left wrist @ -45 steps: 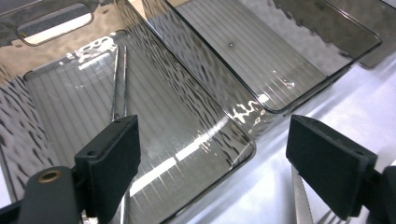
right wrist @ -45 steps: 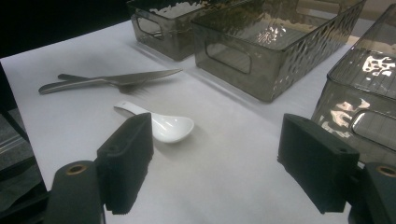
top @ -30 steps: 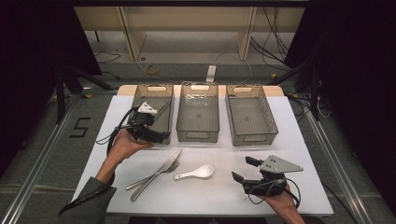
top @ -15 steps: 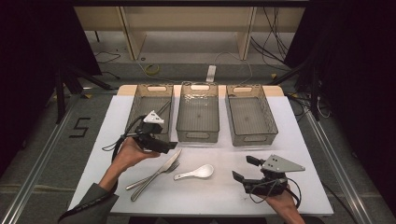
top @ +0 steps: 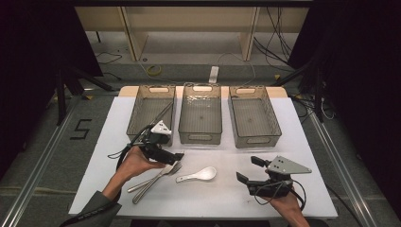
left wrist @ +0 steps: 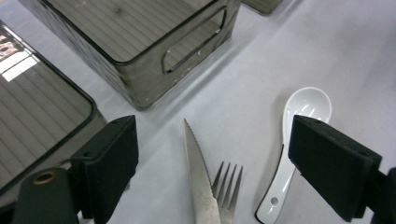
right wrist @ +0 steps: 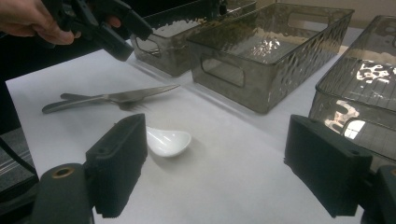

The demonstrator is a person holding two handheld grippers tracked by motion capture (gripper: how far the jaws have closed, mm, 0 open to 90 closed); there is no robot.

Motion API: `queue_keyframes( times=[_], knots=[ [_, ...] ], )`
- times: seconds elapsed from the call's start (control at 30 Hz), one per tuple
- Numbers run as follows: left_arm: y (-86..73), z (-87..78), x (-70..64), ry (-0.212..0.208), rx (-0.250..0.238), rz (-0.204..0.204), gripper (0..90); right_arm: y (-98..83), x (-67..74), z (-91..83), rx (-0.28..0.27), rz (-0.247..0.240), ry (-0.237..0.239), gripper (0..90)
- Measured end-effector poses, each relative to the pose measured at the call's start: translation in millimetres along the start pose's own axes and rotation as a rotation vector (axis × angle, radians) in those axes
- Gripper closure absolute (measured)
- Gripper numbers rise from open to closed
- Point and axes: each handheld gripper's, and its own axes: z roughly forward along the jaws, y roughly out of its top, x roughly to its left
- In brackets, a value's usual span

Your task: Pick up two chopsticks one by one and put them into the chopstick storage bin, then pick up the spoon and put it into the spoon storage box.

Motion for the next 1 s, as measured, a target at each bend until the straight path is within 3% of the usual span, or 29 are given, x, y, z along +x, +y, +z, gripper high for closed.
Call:
queue_keyframes(
  times=[1.0],
  knots=[
    [-10.1, 24.4, -30.6, -0.041, 0.100, 0.049, 15.8, 0.0, 1.3, -0.3, 0.006, -0.009, 0.000, 23.1]
  ],
)
